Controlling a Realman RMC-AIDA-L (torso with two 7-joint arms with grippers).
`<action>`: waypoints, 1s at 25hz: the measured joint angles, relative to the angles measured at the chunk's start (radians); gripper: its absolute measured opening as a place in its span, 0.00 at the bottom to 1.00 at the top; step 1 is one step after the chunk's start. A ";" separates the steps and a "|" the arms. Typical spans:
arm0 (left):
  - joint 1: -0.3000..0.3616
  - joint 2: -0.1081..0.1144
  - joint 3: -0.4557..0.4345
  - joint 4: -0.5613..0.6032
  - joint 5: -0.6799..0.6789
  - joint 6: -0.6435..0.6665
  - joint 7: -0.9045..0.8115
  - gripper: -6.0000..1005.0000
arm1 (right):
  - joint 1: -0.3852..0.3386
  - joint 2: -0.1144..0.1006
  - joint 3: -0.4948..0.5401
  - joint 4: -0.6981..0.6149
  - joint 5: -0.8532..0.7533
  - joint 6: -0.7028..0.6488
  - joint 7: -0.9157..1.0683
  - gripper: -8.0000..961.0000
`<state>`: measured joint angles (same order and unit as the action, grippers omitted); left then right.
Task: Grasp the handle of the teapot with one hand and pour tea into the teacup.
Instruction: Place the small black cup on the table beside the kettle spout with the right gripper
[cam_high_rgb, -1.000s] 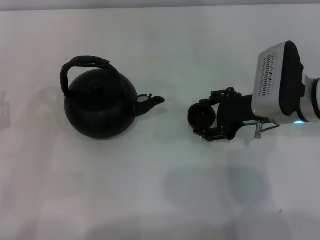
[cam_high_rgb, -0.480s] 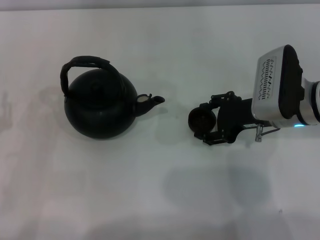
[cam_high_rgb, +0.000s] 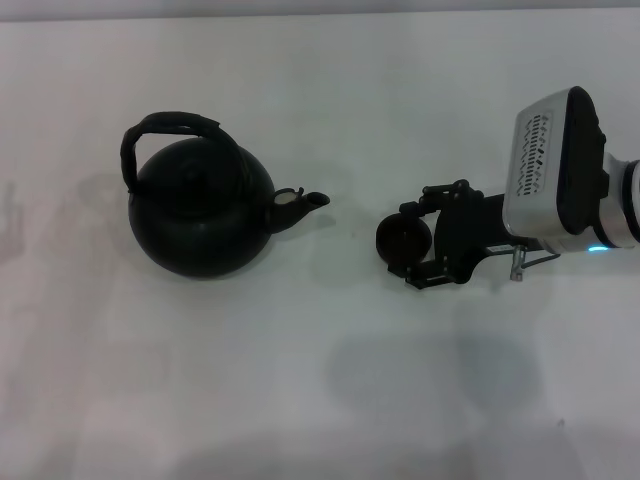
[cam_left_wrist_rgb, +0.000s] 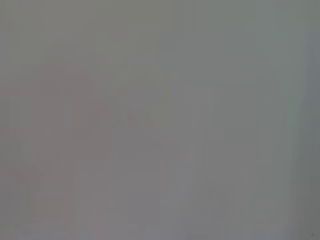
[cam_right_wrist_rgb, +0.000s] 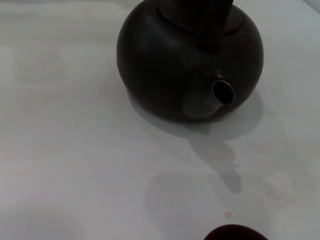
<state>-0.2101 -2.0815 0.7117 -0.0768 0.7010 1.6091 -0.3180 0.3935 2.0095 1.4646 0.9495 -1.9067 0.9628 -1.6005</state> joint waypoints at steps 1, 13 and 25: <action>0.000 0.000 0.000 0.000 0.000 0.000 0.000 0.44 | 0.001 0.000 0.000 0.000 0.000 0.000 0.000 0.81; 0.000 0.000 0.000 0.000 0.000 0.000 0.001 0.44 | 0.013 -0.001 0.013 -0.001 0.000 0.029 0.010 0.85; 0.000 0.001 0.000 0.002 0.002 -0.003 0.004 0.44 | 0.016 -0.003 0.188 0.033 0.010 0.181 0.006 0.88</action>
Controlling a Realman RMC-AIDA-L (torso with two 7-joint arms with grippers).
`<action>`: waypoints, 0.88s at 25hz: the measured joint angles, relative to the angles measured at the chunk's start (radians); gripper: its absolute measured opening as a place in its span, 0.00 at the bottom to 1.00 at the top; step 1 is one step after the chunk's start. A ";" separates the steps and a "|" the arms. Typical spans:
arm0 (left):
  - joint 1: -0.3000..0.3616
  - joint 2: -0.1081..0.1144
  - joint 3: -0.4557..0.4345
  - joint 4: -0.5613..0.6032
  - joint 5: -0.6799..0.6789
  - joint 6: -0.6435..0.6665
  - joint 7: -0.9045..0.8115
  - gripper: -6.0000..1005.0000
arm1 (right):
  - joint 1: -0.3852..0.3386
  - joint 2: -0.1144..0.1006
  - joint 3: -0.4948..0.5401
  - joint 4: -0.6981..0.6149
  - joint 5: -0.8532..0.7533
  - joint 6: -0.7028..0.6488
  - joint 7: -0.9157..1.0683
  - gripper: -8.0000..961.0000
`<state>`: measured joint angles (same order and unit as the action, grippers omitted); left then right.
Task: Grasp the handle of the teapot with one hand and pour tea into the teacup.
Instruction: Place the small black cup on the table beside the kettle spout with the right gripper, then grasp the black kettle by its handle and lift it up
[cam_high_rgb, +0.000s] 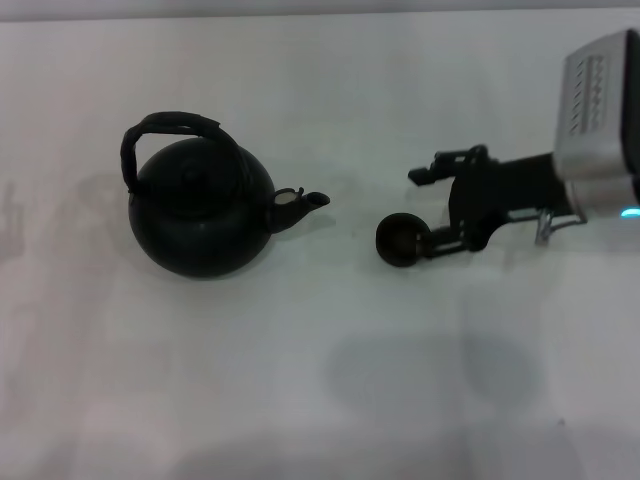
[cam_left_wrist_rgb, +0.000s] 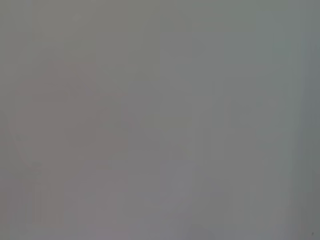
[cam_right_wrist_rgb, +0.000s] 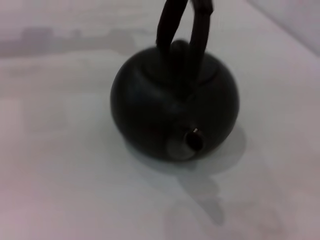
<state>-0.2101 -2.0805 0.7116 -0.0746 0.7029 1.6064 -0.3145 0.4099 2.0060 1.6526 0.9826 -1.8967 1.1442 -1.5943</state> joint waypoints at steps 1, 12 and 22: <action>0.000 0.000 0.000 0.000 0.002 0.000 0.000 0.44 | -0.001 0.000 0.016 0.005 0.006 0.007 -0.005 0.88; 0.002 0.002 0.032 0.003 0.163 0.005 -0.008 0.44 | -0.044 -0.003 0.336 0.019 0.114 0.083 -0.119 0.88; 0.005 0.004 0.234 0.003 0.182 0.077 -0.043 0.44 | -0.086 -0.004 0.582 -0.058 0.206 0.090 -0.231 0.88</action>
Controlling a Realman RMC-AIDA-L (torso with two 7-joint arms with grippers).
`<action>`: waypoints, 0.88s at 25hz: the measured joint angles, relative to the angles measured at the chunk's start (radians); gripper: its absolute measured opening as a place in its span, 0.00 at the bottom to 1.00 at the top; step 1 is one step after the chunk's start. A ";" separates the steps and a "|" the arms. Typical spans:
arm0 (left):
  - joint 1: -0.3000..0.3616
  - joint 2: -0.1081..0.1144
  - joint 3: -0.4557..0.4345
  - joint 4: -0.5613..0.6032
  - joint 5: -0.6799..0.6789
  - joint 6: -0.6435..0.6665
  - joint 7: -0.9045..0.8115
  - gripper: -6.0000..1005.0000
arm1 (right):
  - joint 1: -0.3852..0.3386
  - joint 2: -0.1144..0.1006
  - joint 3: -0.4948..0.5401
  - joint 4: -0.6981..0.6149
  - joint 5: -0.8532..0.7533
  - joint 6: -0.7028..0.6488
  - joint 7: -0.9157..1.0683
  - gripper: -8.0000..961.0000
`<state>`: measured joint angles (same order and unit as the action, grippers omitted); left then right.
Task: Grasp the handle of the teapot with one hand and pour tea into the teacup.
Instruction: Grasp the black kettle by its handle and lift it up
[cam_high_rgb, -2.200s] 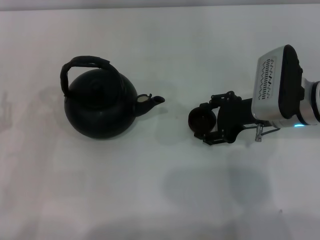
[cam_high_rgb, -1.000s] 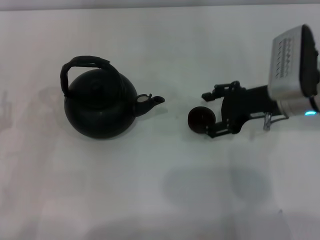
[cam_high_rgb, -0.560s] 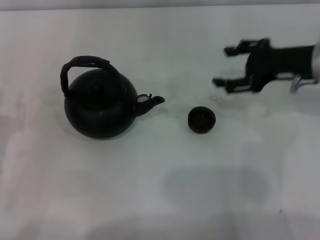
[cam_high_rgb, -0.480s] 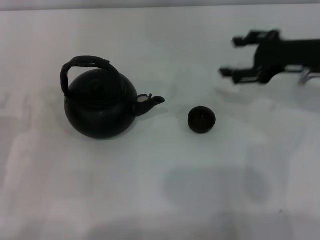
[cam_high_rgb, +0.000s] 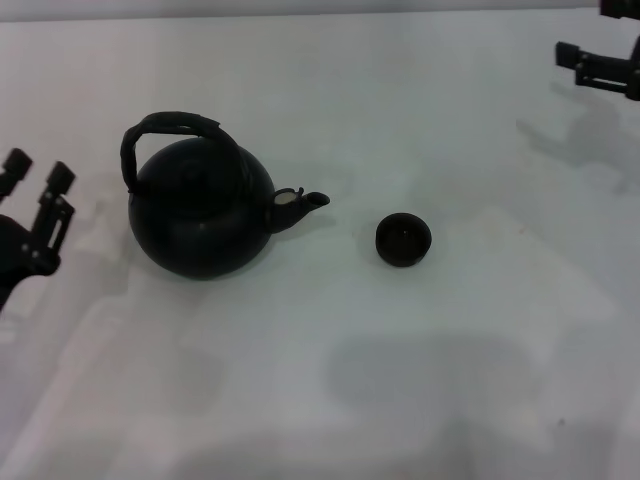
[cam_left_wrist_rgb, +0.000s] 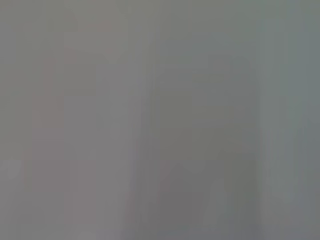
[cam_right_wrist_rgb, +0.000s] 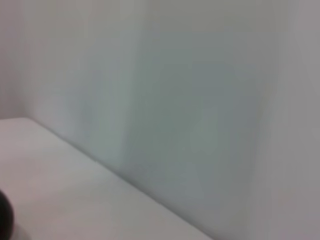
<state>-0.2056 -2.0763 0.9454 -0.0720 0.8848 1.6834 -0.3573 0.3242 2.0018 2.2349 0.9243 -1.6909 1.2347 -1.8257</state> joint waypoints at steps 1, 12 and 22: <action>0.000 0.000 0.000 0.000 0.000 0.000 0.000 0.44 | 0.000 0.000 0.008 -0.011 0.006 0.000 -0.010 0.88; -0.039 0.009 0.040 0.009 0.003 -0.080 -0.115 0.45 | 0.000 0.000 0.011 -0.050 0.017 0.002 -0.040 0.88; -0.050 0.009 0.075 0.128 0.066 -0.215 -0.254 0.58 | -0.001 0.000 0.010 -0.055 0.017 0.013 -0.041 0.87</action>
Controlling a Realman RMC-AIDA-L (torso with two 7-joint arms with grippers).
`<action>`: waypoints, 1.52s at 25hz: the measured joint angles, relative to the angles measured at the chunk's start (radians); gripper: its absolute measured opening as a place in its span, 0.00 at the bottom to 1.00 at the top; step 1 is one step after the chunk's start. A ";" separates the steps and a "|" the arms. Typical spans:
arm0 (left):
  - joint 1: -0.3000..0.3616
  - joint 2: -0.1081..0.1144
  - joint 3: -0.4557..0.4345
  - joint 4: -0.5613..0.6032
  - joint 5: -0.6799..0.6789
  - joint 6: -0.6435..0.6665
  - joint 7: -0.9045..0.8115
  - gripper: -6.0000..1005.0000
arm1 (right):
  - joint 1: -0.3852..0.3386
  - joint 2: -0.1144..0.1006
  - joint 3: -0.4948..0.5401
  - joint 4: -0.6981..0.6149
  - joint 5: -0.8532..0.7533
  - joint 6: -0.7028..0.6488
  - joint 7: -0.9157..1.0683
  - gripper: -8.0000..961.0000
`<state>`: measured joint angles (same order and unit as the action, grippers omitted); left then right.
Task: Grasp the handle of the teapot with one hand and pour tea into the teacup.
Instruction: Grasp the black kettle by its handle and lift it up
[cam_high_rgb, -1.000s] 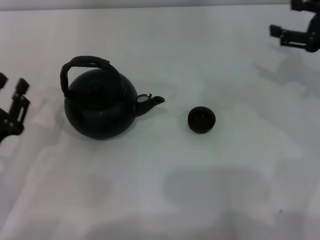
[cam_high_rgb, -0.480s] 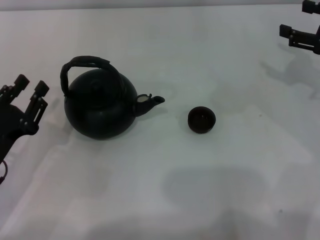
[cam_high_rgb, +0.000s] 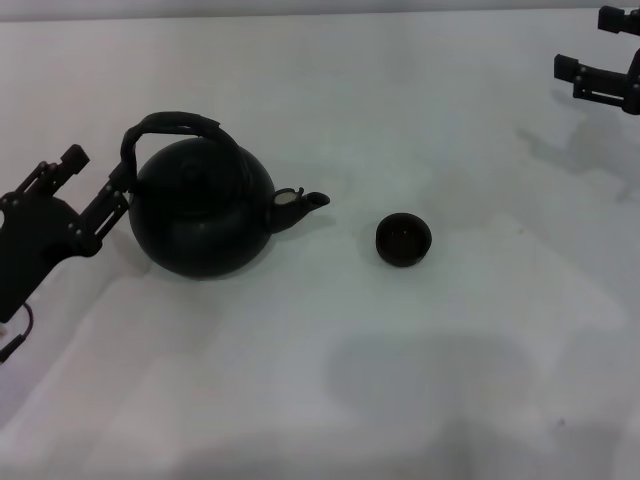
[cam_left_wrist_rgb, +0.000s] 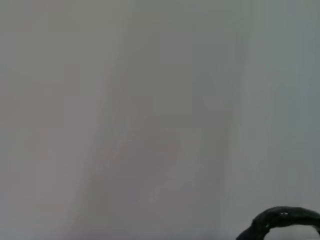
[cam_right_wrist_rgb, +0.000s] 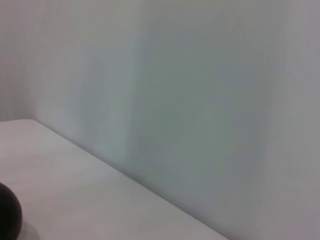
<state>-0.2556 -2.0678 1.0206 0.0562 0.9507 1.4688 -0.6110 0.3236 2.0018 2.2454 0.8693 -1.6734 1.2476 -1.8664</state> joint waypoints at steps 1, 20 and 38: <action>-0.003 0.000 0.000 0.003 0.001 -0.009 -0.008 0.59 | 0.000 0.000 0.000 0.000 0.000 0.002 0.000 0.87; -0.048 -0.001 0.003 0.075 0.054 -0.111 -0.166 0.62 | 0.001 0.000 -0.011 0.002 -0.001 0.002 -0.013 0.87; -0.054 0.001 0.002 0.171 0.132 -0.204 -0.288 0.62 | 0.000 0.000 -0.004 0.000 0.000 0.001 -0.023 0.87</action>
<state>-0.3097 -2.0667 1.0230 0.2276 1.0829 1.2649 -0.8989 0.3236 2.0018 2.2413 0.8695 -1.6734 1.2486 -1.8898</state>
